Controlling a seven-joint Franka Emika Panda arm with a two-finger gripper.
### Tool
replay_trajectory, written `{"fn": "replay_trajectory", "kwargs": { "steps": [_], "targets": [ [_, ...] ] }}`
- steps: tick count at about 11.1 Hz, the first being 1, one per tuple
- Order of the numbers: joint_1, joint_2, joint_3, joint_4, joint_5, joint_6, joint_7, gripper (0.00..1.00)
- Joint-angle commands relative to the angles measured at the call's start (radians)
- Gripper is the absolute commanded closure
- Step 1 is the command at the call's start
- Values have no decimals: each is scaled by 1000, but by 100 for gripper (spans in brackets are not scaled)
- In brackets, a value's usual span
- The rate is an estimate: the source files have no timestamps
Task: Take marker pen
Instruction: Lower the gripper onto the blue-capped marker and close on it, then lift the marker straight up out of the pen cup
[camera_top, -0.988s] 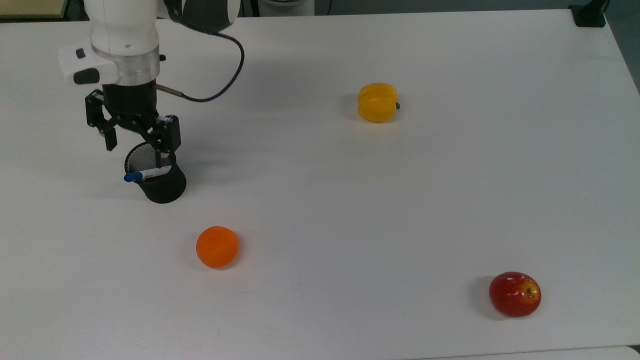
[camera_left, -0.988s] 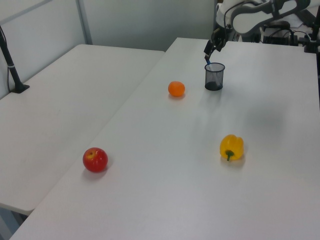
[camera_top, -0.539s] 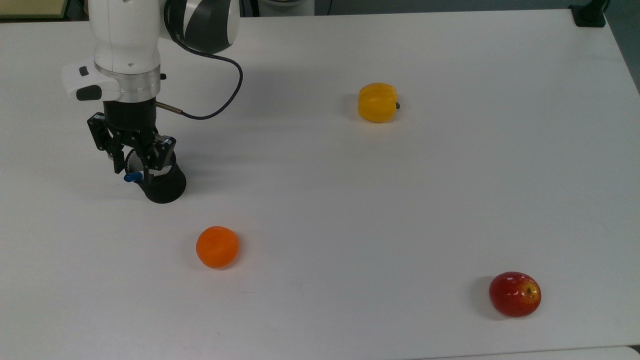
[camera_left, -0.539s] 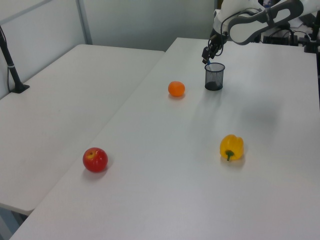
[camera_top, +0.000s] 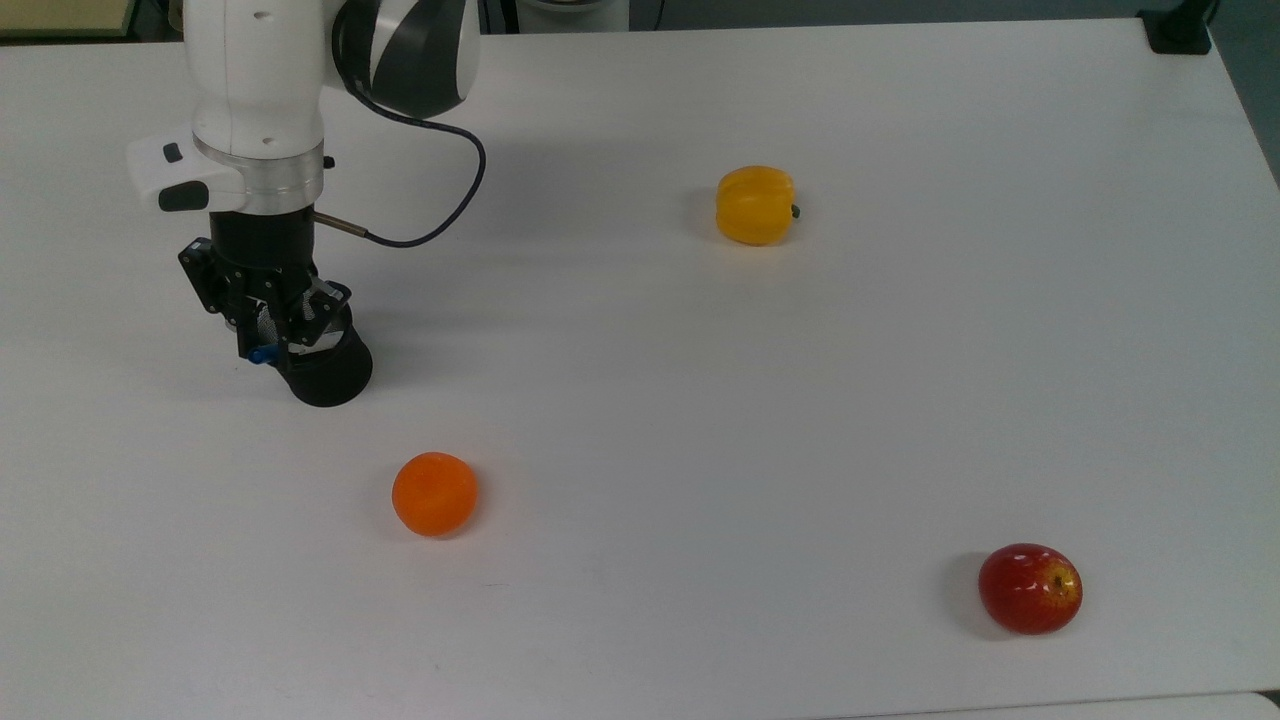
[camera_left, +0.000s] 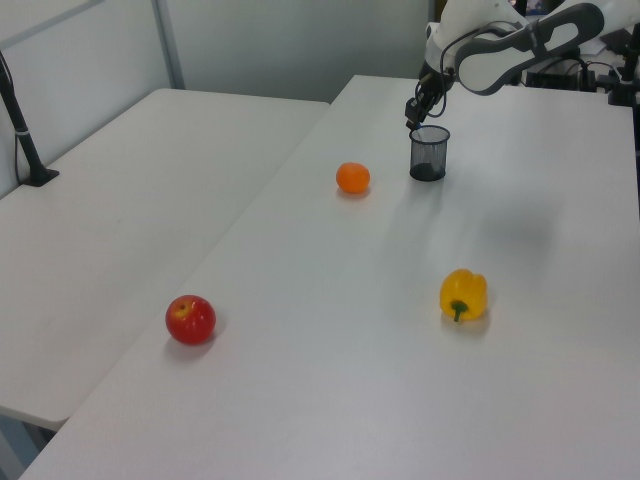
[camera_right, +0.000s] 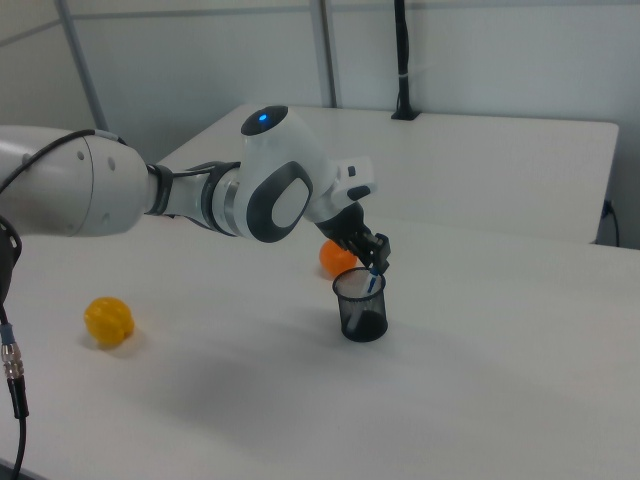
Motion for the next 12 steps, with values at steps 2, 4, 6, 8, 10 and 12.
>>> {"fn": "replay_trajectory", "kwargs": {
  "steps": [2, 4, 6, 8, 10, 12],
  "targets": [
    [8, -2, -10, 5, -20, 21, 24, 77],
    [8, -14, -8, 4, -15, 19, 25, 82],
    [7, -25, -8, 4, -12, 18, 25, 87],
    [5, -49, -8, 4, -6, 13, 25, 87],
    [7, -95, -8, 2, -5, 8, 54, 87],
    [13, -157, -8, 2, -5, -20, 57, 87]
  ]
}}
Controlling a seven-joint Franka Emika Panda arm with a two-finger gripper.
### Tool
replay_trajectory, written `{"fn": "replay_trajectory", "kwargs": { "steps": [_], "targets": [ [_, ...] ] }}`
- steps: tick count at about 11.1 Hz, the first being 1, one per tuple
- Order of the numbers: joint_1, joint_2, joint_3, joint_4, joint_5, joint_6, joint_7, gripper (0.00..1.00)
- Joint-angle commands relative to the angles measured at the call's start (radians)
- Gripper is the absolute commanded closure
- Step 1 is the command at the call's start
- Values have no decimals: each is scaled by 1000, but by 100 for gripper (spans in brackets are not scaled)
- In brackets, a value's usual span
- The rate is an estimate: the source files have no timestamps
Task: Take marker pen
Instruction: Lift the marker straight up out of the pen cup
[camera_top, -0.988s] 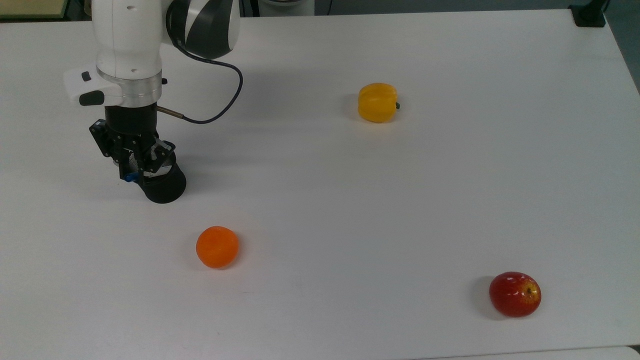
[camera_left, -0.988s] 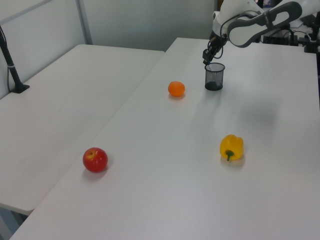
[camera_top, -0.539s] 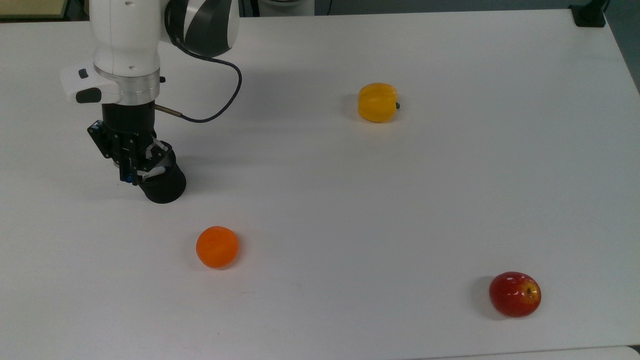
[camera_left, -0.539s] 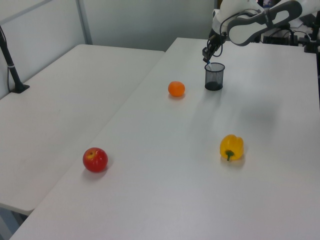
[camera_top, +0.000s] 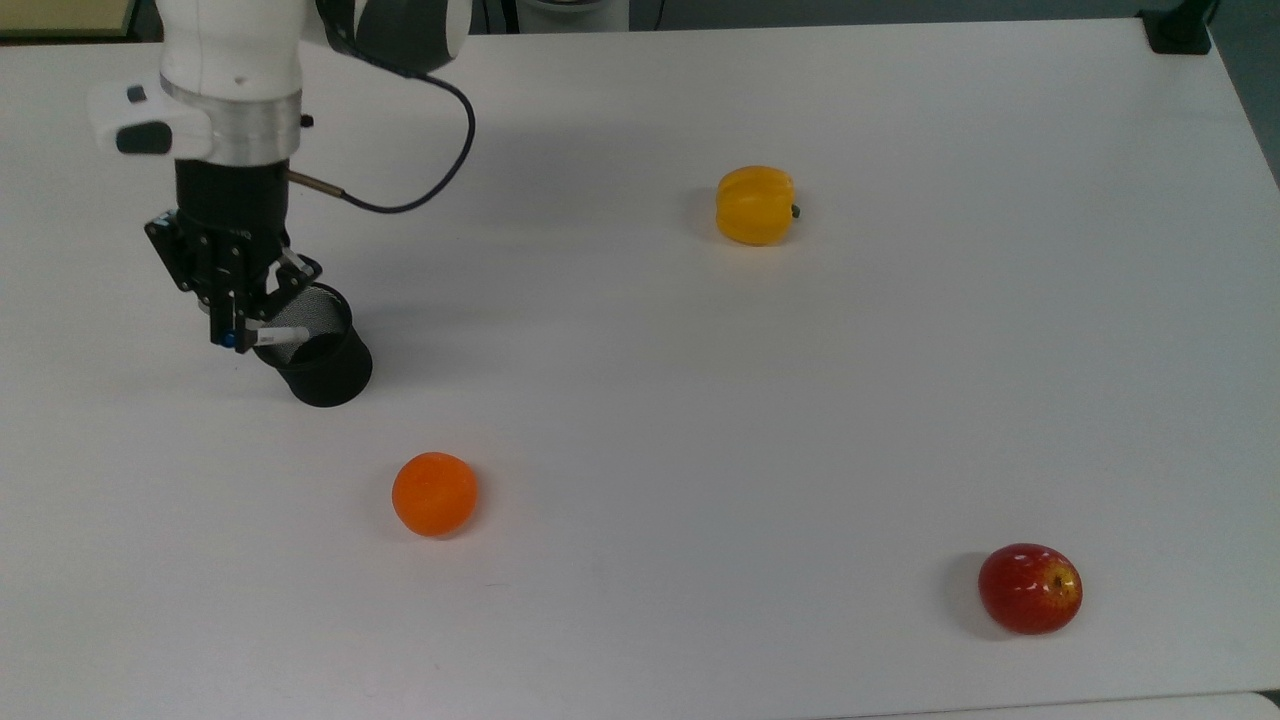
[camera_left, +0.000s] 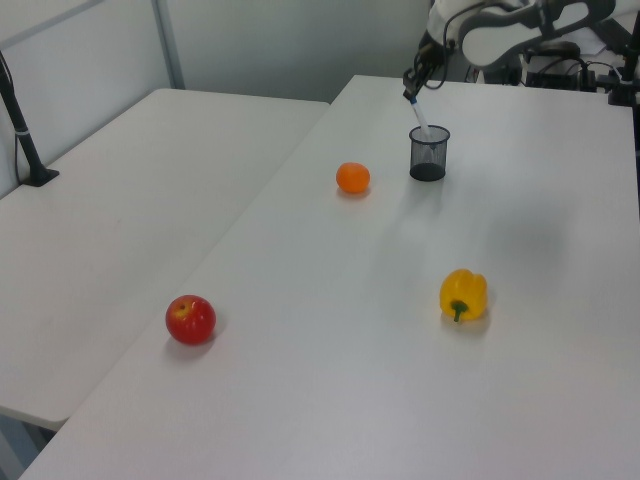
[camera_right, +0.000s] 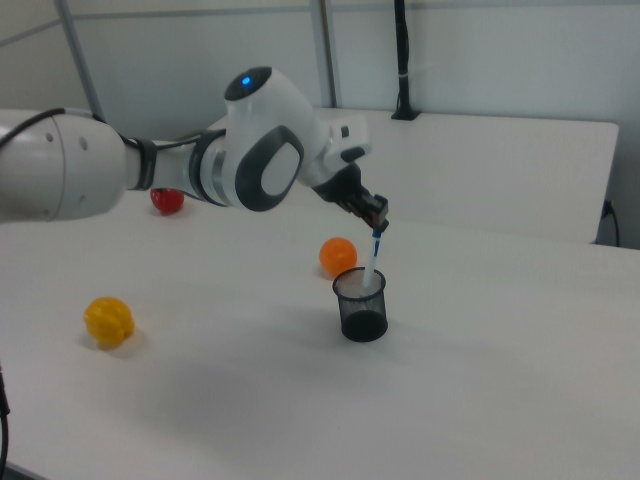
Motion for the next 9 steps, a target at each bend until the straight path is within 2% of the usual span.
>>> {"fn": "replay_trajectory", "kwargs": {
  "steps": [1, 4, 9],
  "targets": [
    [16, -116, -8, -32, -5, -45, 27, 87],
    [23, -161, 3, -31, -5, -76, 39, 87],
    [117, -210, 73, -32, -3, -385, 44, 86]
  ]
}}
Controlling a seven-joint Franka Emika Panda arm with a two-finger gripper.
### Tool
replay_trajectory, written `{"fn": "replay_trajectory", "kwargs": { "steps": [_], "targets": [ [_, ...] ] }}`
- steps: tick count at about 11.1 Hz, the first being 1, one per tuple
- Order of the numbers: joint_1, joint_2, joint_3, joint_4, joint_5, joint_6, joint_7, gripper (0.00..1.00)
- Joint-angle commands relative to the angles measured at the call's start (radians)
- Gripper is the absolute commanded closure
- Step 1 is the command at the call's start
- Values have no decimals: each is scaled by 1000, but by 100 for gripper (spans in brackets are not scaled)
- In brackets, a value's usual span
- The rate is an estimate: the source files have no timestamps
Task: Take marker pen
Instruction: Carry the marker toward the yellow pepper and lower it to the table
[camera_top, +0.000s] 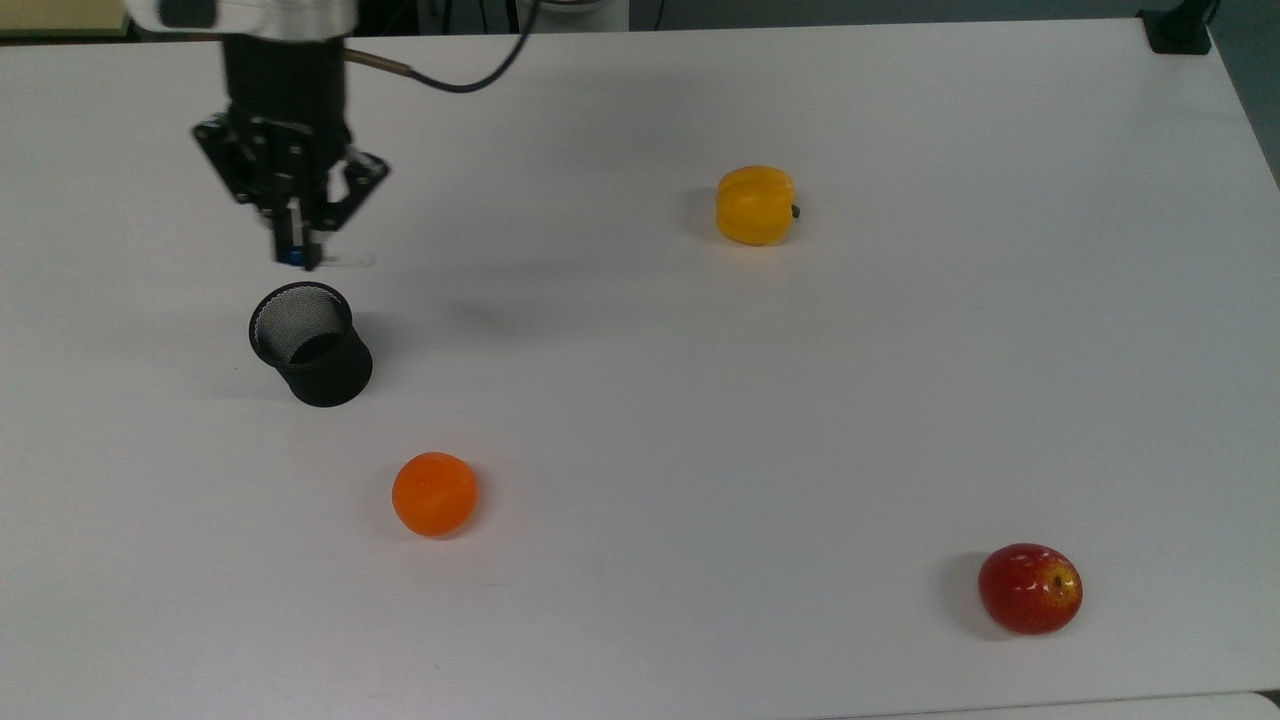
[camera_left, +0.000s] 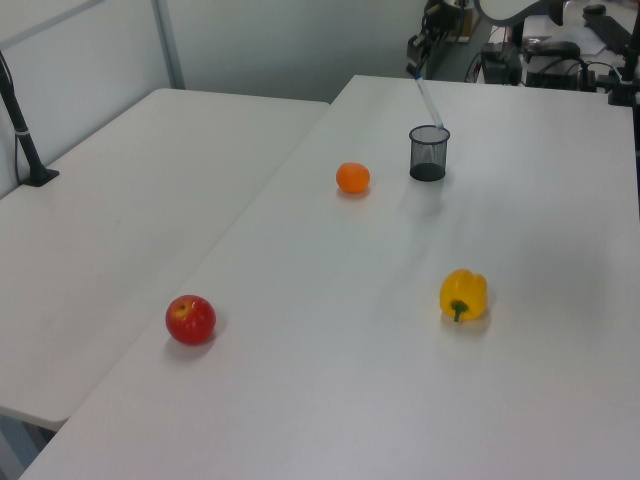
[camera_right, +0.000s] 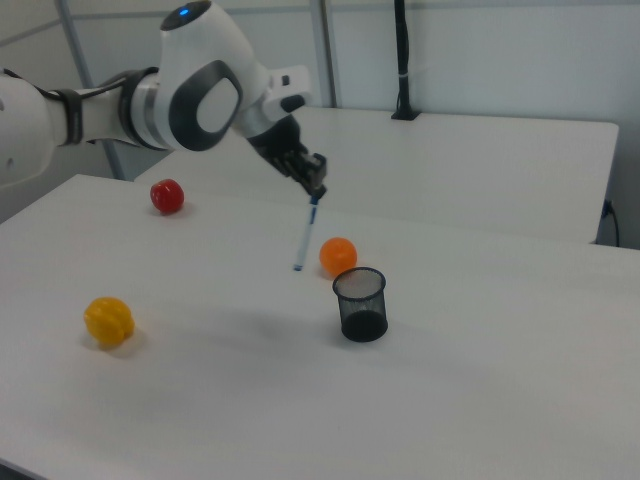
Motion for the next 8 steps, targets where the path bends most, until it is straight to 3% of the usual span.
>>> {"fn": "replay_trajectory", "kwargs": {
  "steps": [1, 5, 8],
  "targets": [
    [52, -60, 58, -32, -3, -221, 25, 86],
    [63, -49, 179, -38, 0, -424, 21, 86],
    [84, -23, 217, -38, 30, -460, 25, 86]
  ]
}}
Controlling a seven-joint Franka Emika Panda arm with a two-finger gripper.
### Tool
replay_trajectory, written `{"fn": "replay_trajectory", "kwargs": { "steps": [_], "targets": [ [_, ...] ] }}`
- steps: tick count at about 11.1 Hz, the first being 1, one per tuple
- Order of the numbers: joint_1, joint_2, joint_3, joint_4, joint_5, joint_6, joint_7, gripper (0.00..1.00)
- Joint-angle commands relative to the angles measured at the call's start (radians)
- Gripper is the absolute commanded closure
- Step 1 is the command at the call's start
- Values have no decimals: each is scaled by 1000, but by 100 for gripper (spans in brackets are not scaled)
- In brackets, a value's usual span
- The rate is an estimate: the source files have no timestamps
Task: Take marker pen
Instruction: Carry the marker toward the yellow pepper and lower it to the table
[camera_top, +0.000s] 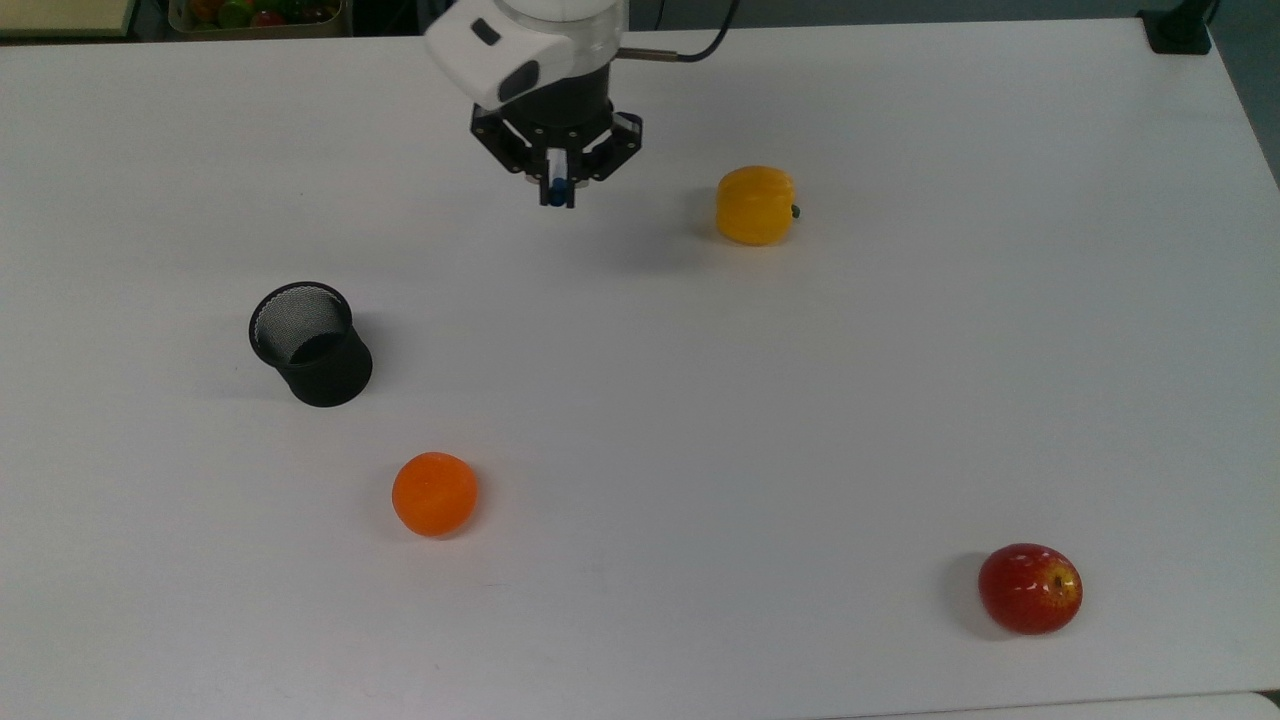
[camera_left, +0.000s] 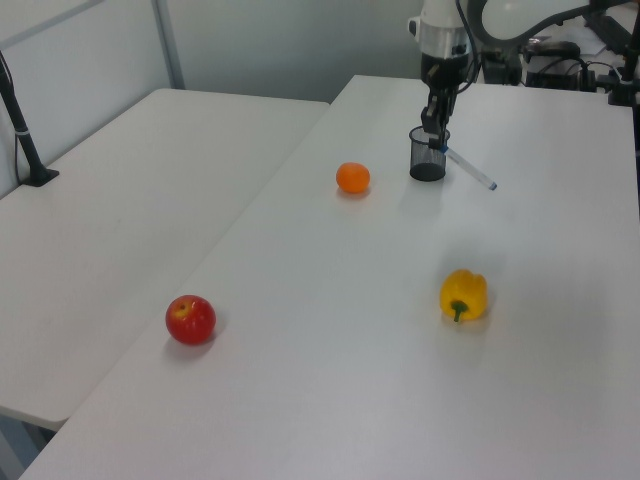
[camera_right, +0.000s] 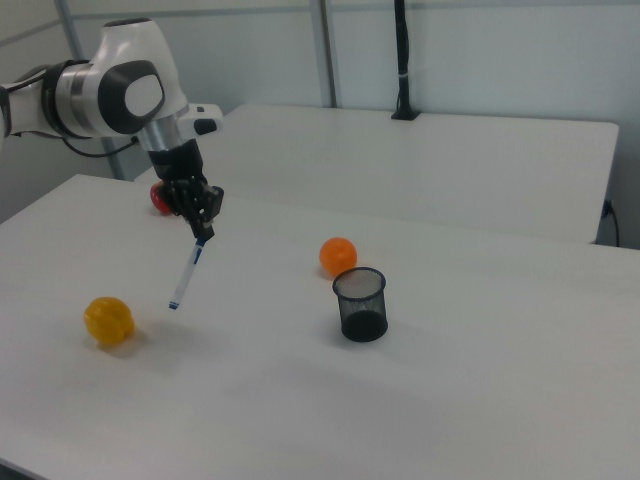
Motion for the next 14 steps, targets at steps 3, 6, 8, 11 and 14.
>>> {"fn": "replay_trajectory", "kwargs": {
  "steps": [3, 6, 8, 11, 14],
  "targets": [
    [21, 81, 10, -12, 27, -1, 4, 86],
    [21, 141, 10, -15, 19, 69, 10, 83],
    [25, 154, 10, -17, 15, 85, 12, 82],
    [22, 155, 10, -14, 10, 86, 12, 1],
    [24, 137, 8, -11, 7, 76, 10, 0]
  ]
}}
